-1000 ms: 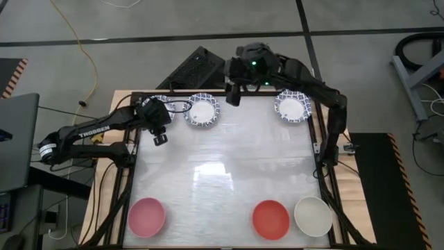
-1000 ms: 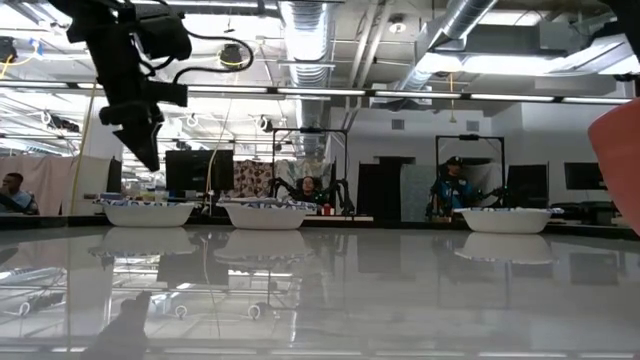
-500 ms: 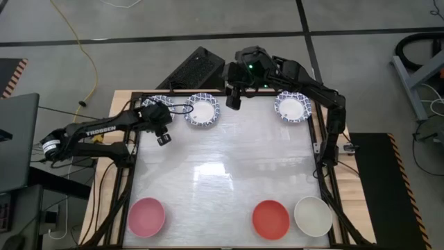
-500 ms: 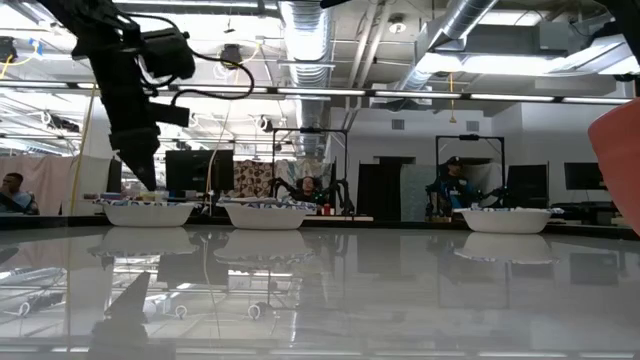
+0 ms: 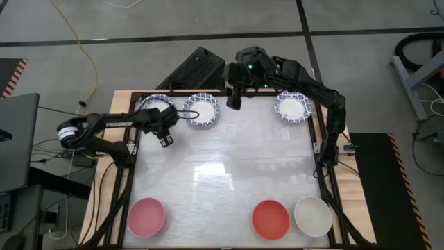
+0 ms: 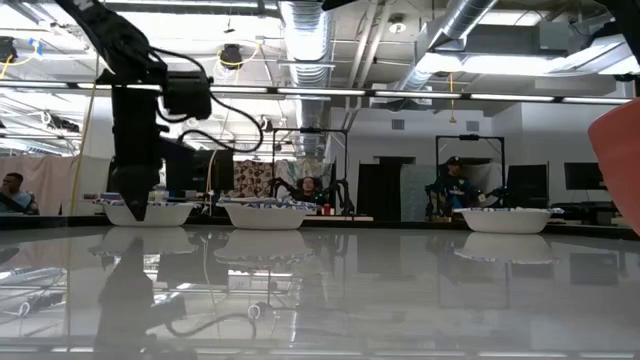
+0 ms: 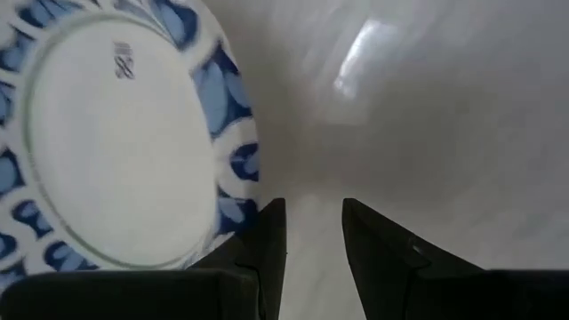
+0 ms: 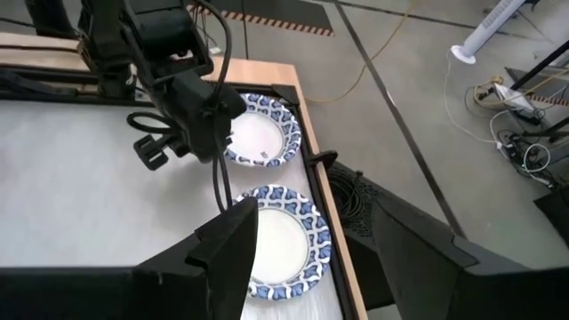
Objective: Nest bowls inside each other
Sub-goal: Stack the blue patterned bowl on top of the blue patterned bowl
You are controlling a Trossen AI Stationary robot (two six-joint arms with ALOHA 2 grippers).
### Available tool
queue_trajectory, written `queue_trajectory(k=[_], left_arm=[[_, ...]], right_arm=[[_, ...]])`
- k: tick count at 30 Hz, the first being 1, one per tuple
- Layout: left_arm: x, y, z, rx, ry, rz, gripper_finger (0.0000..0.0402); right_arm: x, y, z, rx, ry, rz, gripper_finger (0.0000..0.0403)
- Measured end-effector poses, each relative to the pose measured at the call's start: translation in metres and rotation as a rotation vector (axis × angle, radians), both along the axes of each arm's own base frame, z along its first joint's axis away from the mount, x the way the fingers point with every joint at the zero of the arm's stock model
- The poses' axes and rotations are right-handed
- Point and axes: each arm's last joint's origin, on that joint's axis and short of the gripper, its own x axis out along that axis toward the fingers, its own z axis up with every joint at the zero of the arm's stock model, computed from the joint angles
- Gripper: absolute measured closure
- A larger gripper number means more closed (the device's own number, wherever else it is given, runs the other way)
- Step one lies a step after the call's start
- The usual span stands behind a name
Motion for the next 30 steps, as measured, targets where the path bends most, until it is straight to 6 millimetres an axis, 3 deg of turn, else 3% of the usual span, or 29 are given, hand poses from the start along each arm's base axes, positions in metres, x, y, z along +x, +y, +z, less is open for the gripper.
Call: queue_trajectory(k=[3, 8, 14, 30], left_arm=[[0.001, 0.001, -0.004, -0.012, 0.019, 0.0, 0.0314], [0.001, 0.001, -0.006, -0.016, 0.02, 0.019, 0.0391], [0.003, 0.001, -0.003, -0.03, 0.001, 0.044, 0.0401], [0.045, 0.003, 0.069, 0.065, -0.117, -0.032, 0.0402]], right_arm=[[-0.001, 0.0, -0.002, 0.009, 0.022, -0.001, 0.0159], [-0.001, 0.0, -0.003, 0.017, 0.031, -0.004, 0.0159], [-0.001, 0.0, -0.003, 0.015, 0.031, -0.002, 0.0159], [-0.002, 0.001, -0.002, 0.007, 0.034, 0.036, 0.0159]])
